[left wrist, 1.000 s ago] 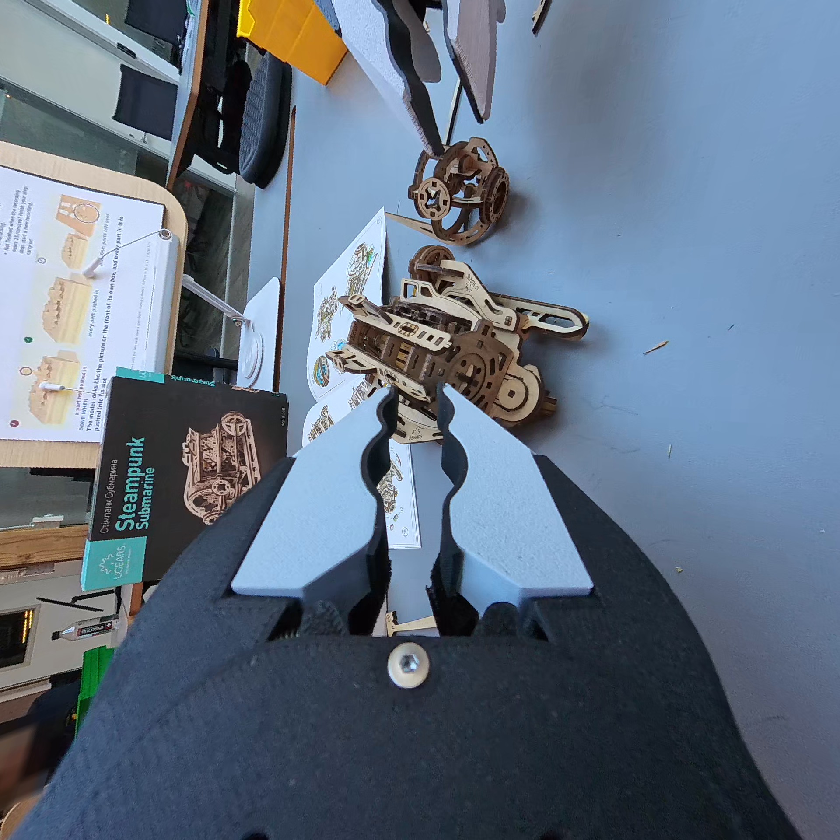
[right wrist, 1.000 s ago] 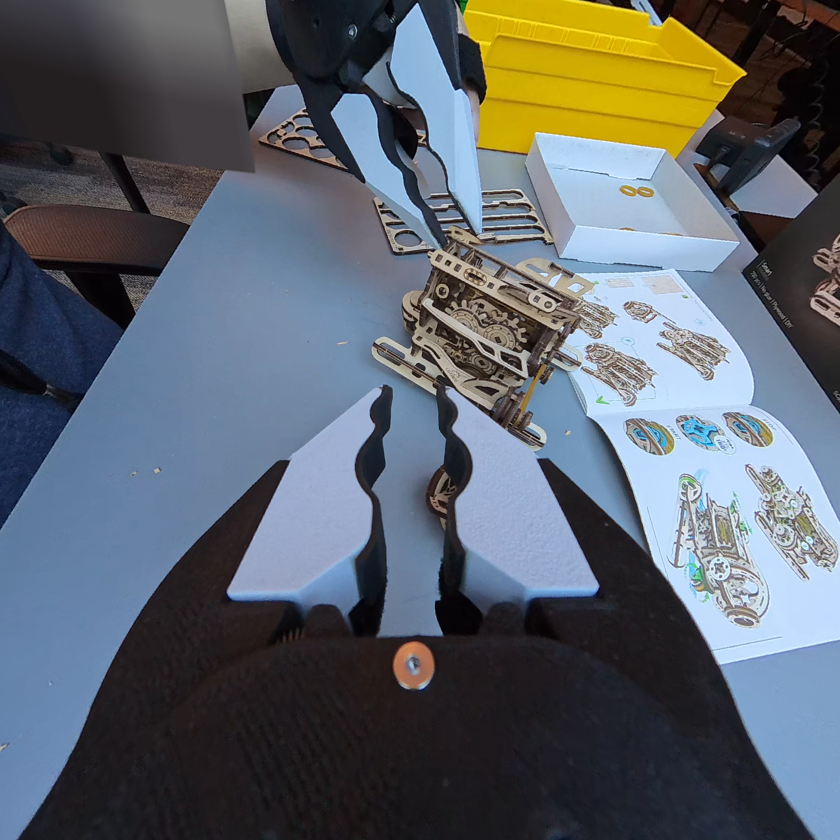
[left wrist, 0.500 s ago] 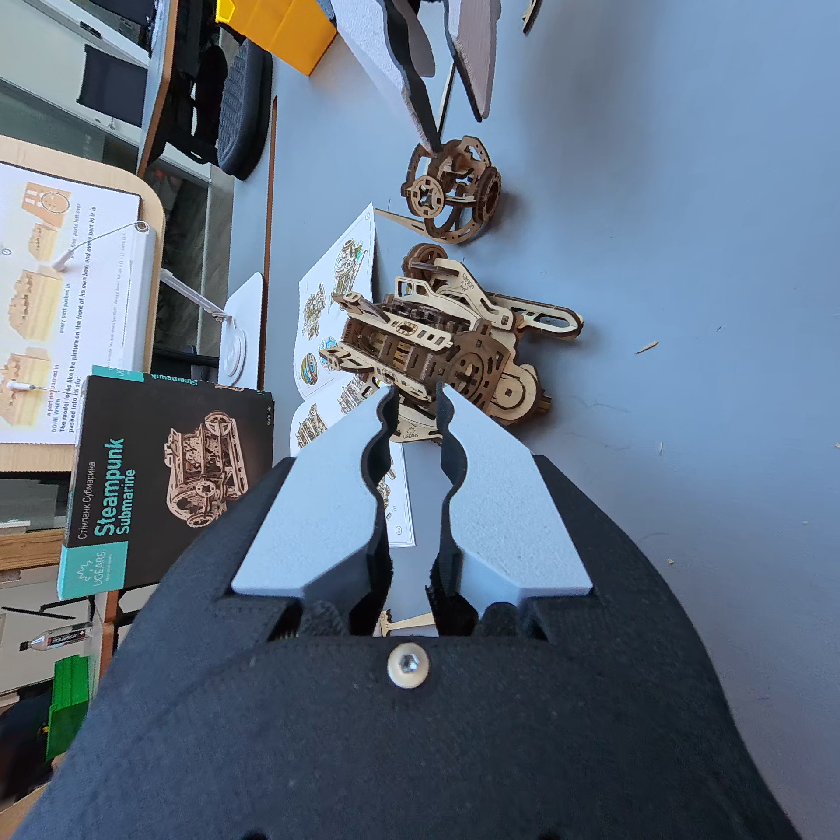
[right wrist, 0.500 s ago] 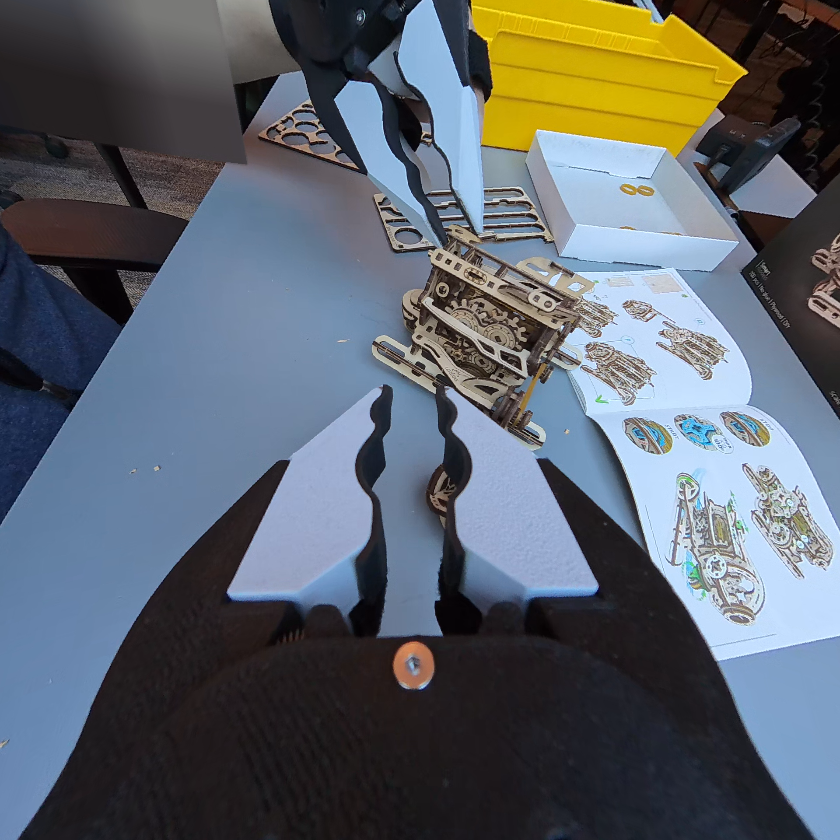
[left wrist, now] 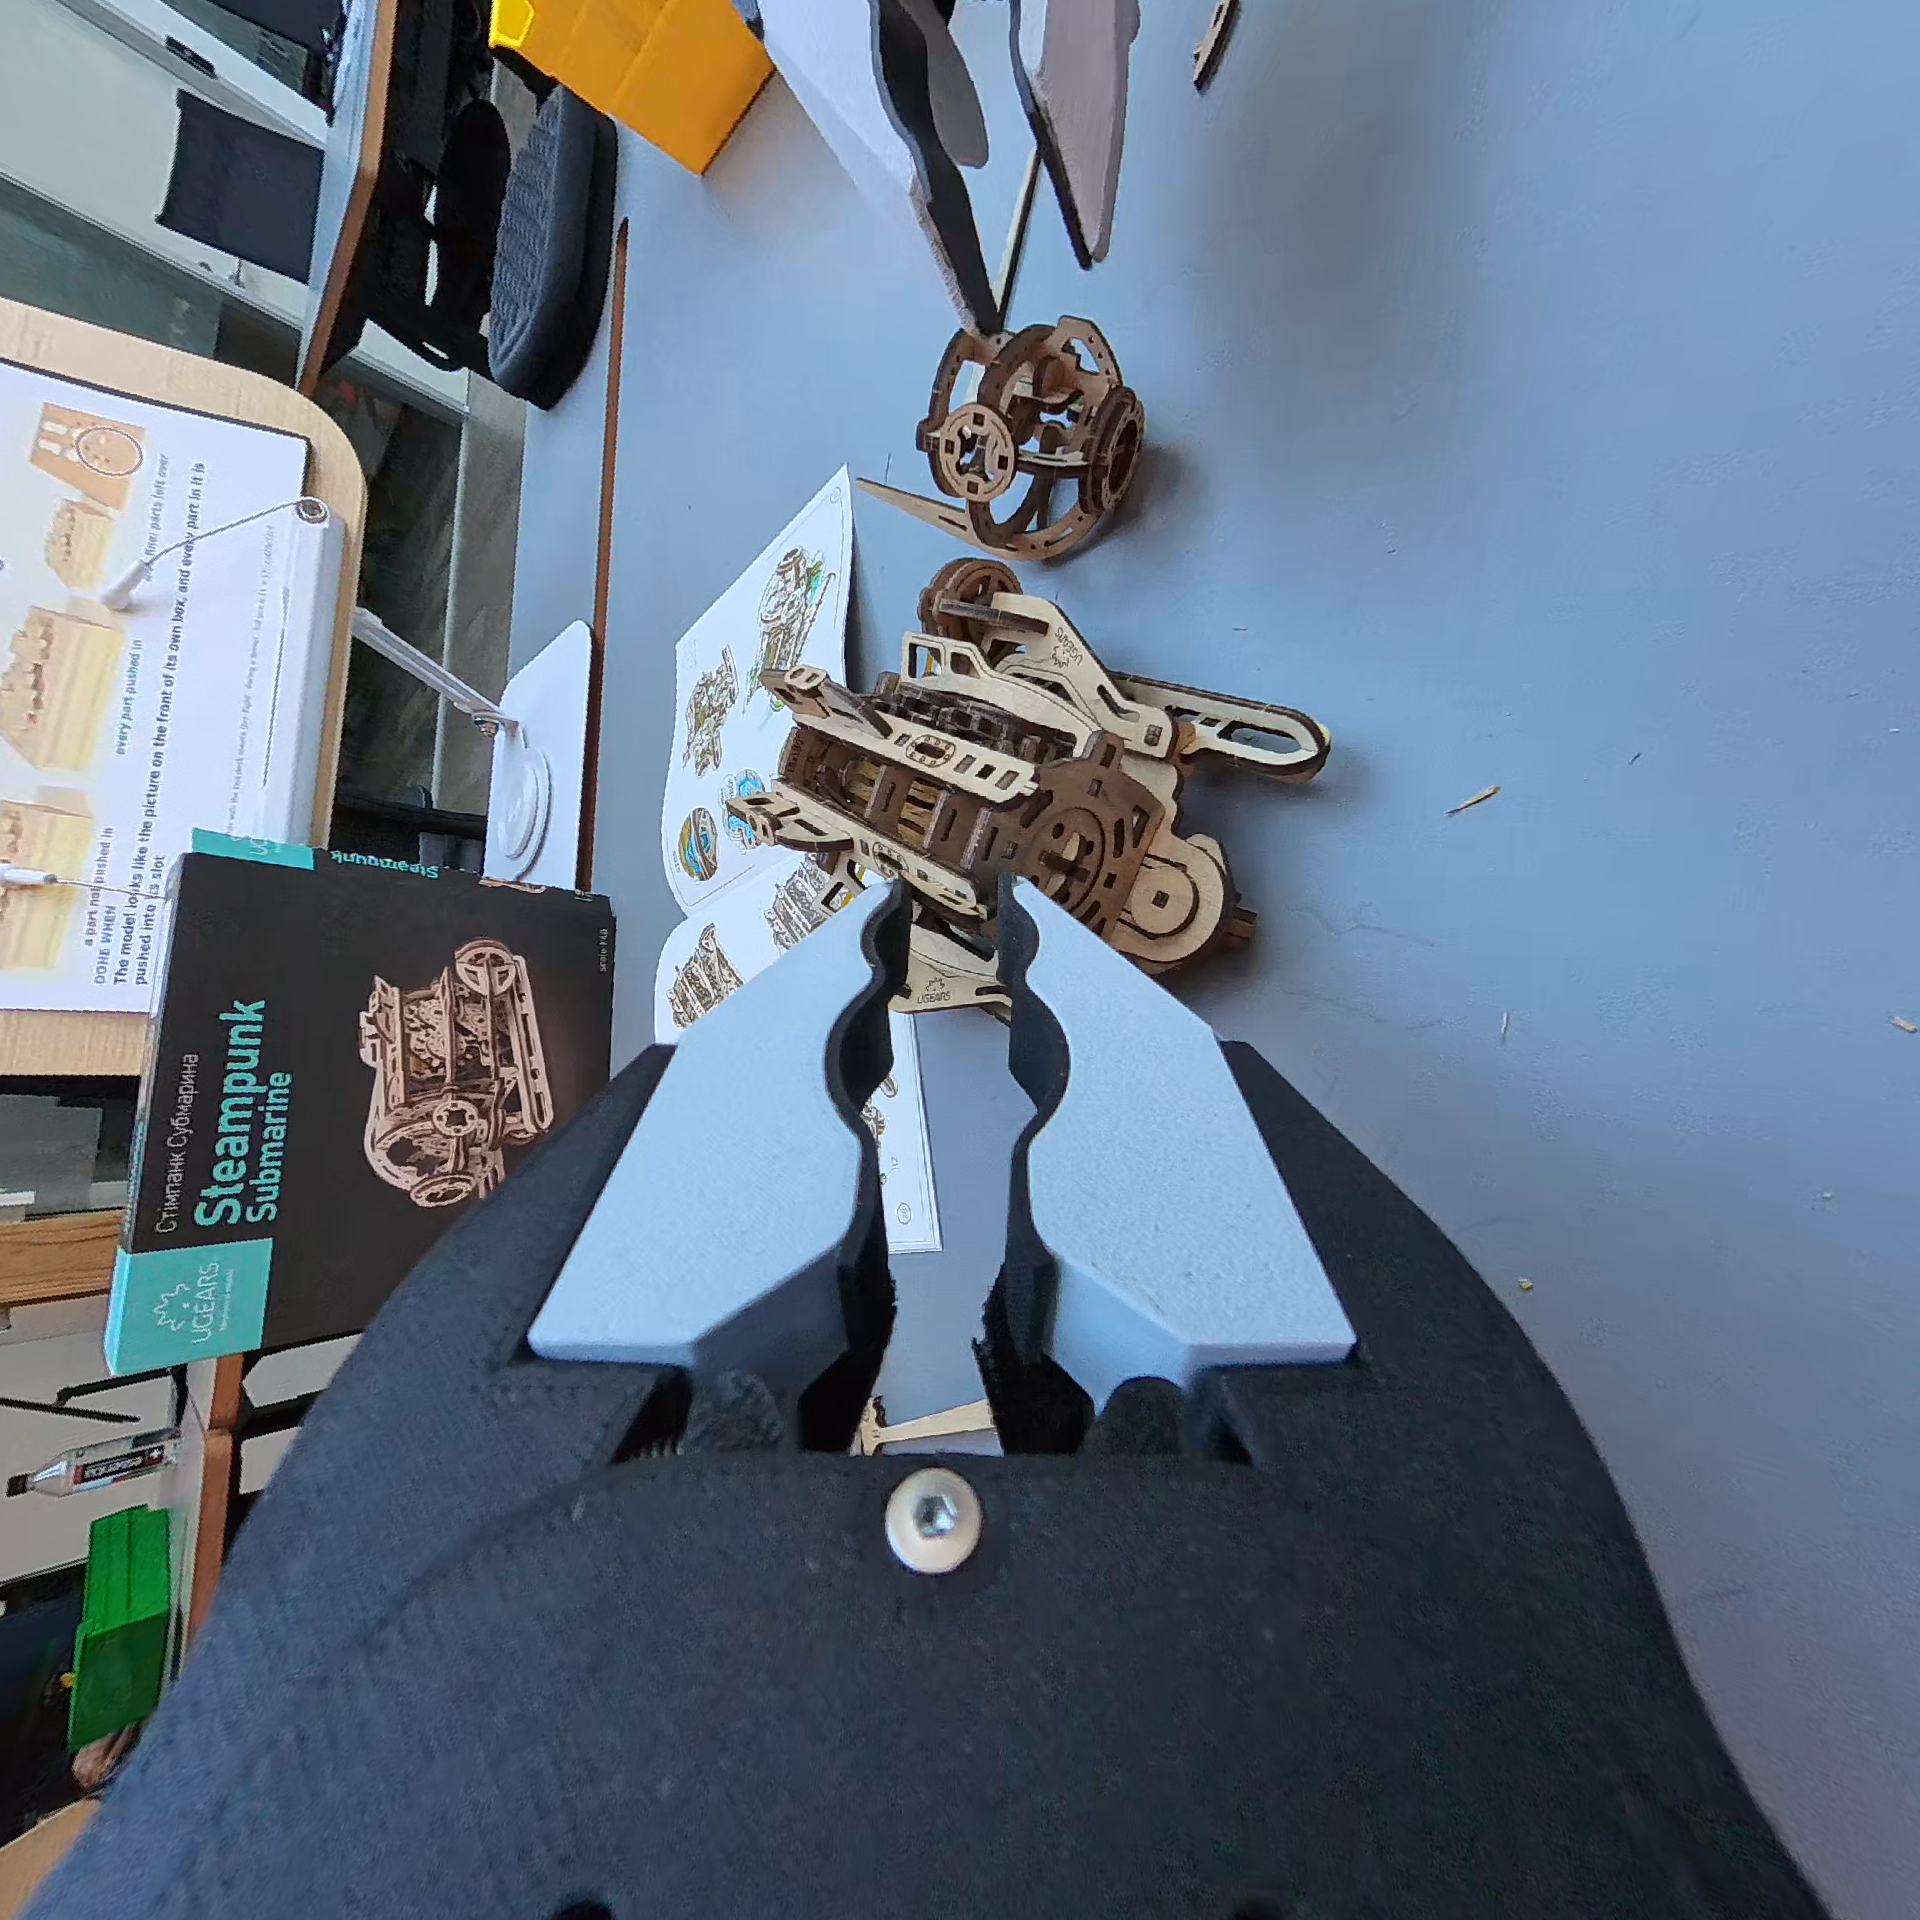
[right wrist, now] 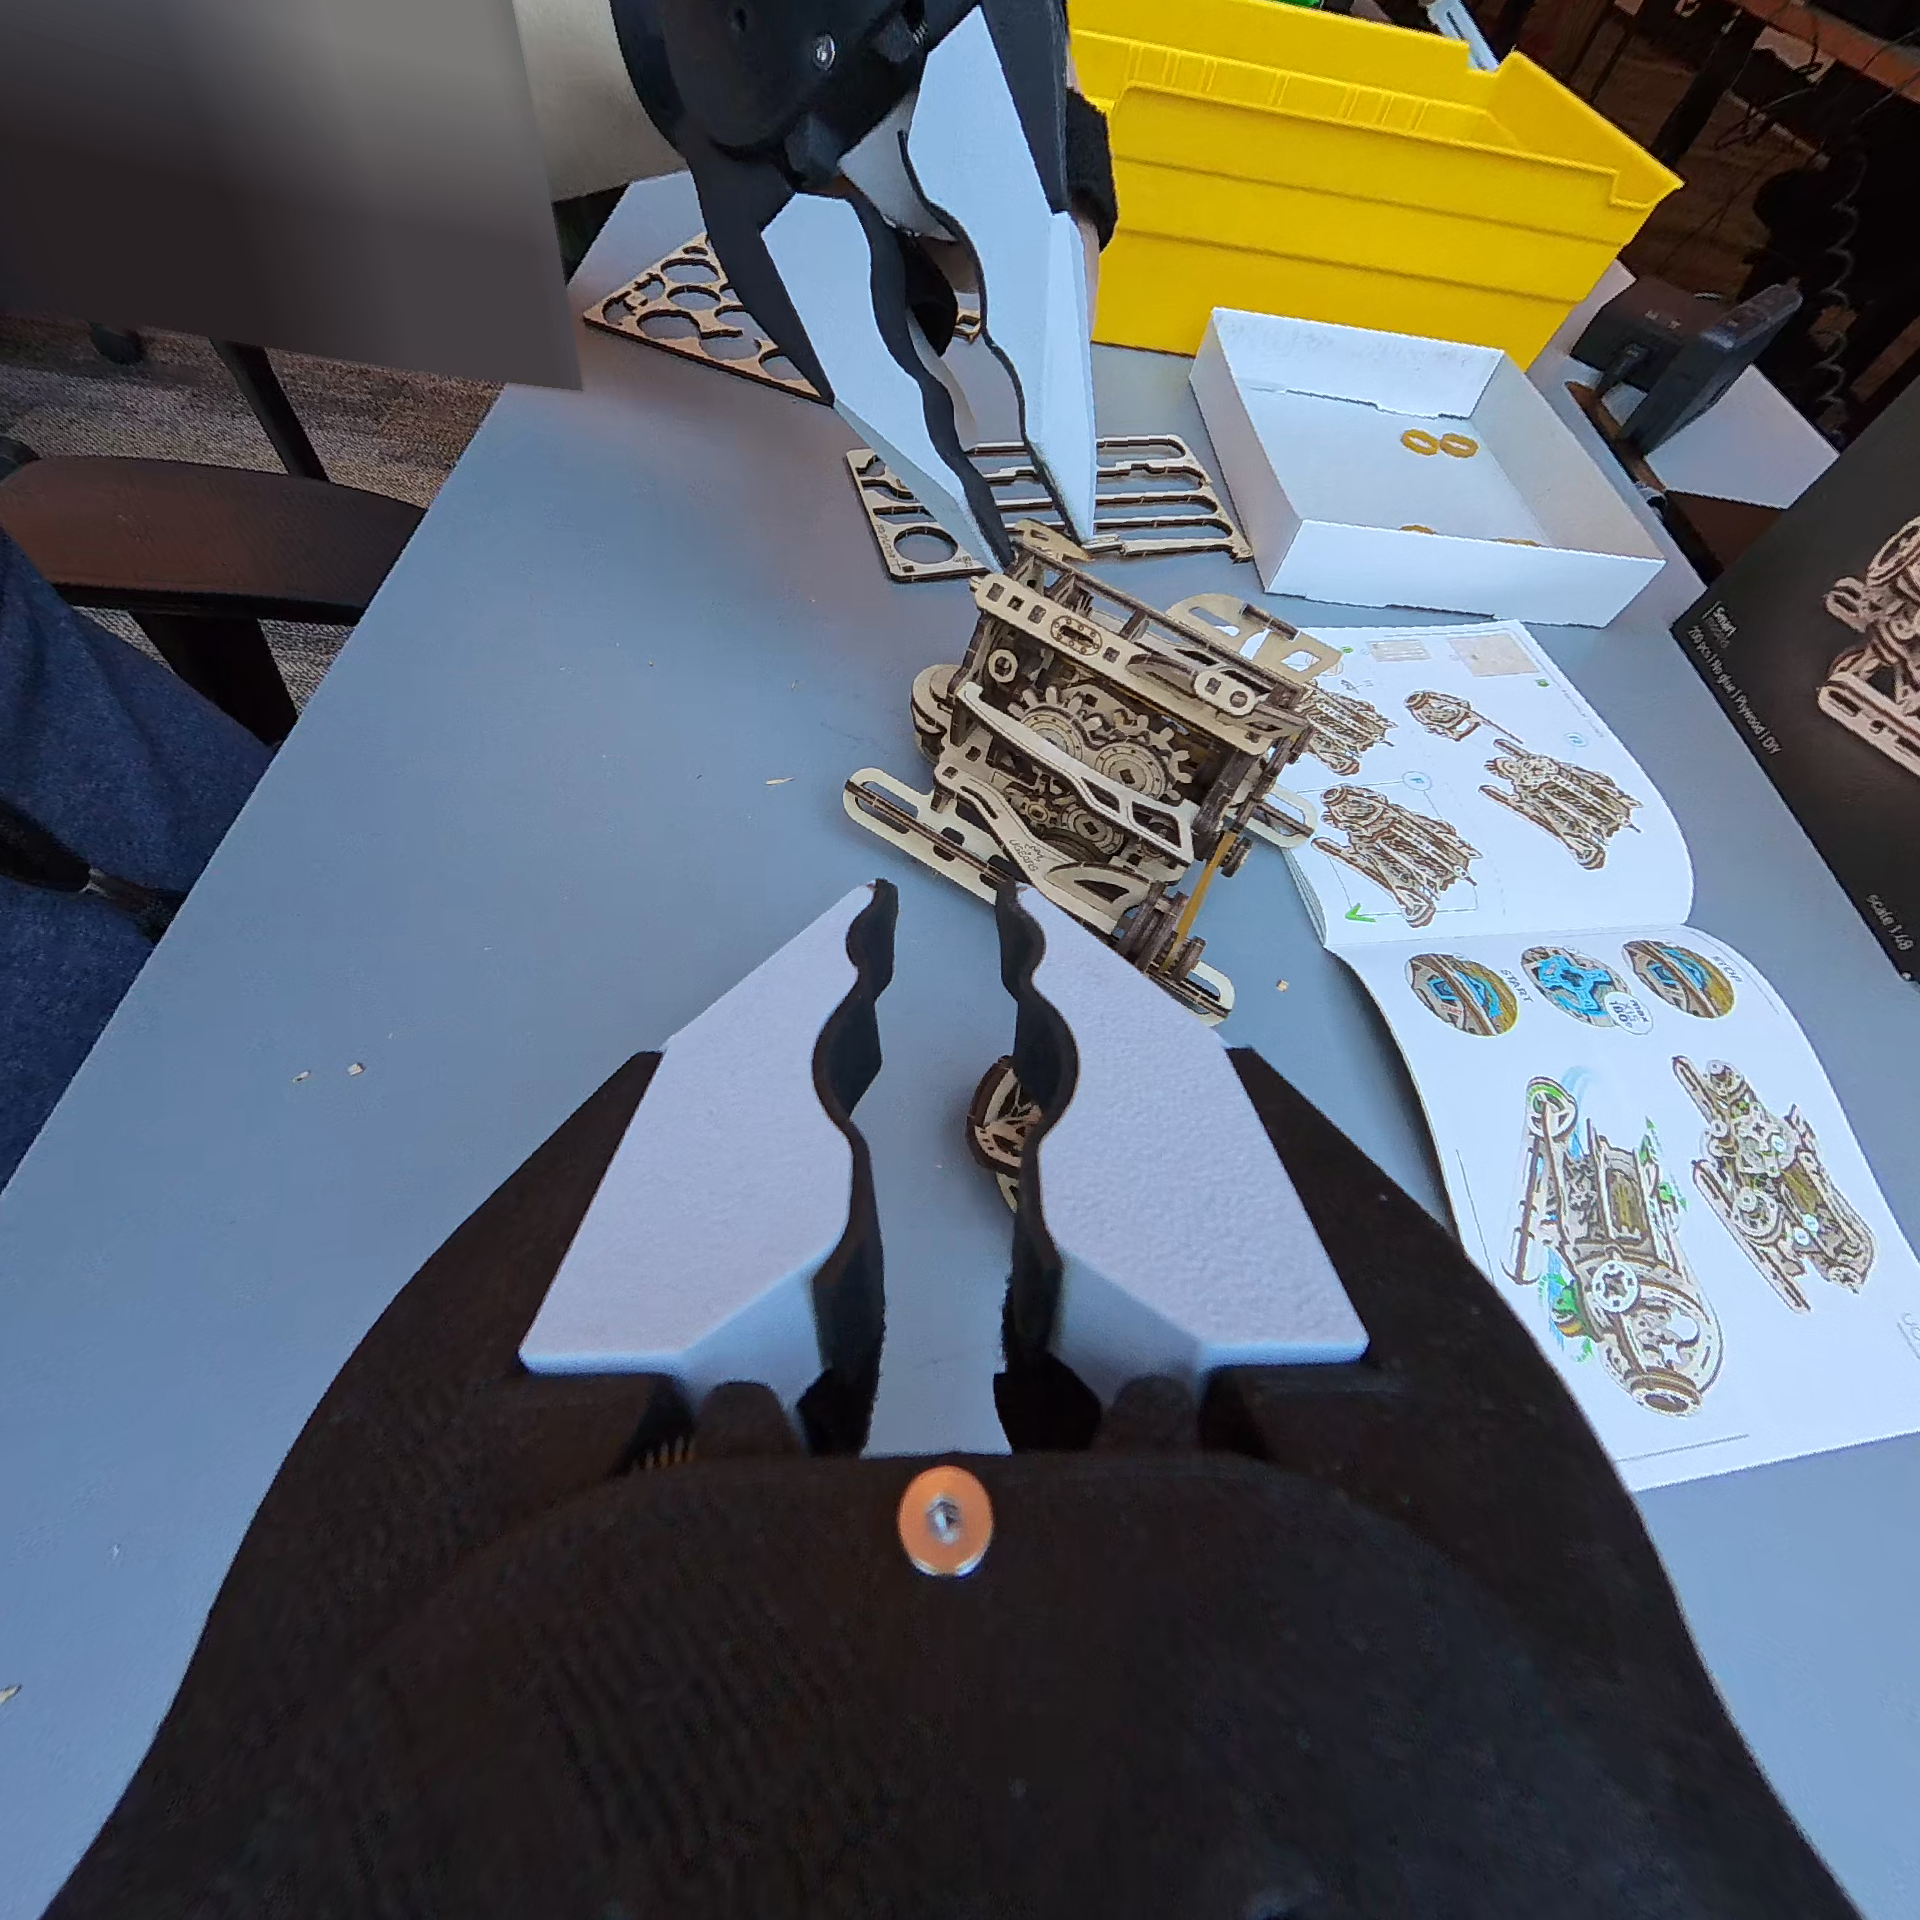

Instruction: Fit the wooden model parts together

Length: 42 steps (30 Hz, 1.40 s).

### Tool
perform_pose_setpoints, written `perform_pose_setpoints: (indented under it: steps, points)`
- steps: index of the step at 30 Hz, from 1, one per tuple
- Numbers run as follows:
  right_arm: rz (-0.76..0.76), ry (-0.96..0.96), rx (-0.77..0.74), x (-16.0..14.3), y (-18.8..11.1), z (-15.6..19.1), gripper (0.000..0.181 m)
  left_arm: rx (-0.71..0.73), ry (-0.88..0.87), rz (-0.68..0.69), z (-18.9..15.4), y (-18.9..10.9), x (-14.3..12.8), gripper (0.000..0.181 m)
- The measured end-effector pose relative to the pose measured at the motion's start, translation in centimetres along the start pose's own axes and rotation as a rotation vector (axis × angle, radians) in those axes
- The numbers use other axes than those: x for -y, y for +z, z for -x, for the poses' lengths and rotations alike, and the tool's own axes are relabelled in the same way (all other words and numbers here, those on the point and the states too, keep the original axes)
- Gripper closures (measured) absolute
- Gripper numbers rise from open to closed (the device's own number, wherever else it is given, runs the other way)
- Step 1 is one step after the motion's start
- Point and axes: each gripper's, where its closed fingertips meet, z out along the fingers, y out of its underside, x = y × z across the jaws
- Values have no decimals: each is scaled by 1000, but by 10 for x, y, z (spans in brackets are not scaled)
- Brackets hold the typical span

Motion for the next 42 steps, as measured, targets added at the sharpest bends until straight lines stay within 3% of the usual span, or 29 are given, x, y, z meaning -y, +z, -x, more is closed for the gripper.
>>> perform_pose_setpoints:
  steps: [5, 10, 12, 15, 18, 23, 32, 42]
  points:
    - [-5, -6, -18, 0, -3, -3, 163, 35, -82, -31, 2, -3, 1, 164]
    - [-33, 13, -67, 6, -3, -11, 162, 90, -354, -72, 3, -15, -1, 162]
    - [-95, 161, -64, 23, -4, -19, 161, 85, -502, -91, -4, -18, 2, 163]
    - [-224, 436, 78, 61, -6, -17, 155, 151, -613, -116, -5, -25, 4, 161]
    - [-163, 627, 208, 69, 9, -4, 148, 184, -711, -136, -4, -26, -1, 161]
    - [-129, 884, 291, 70, 37, -3, 146, 14, -914, -197, -12, -11, -1, 152]
    - [-180, 1223, 227, 71, 52, -22, 155, -5, -896, -219, -12, -5, 7, 155]
    - [-12, 1328, 146, 59, 65, -23, 150, 43, -876, -196, -15, -4, 19, 156]
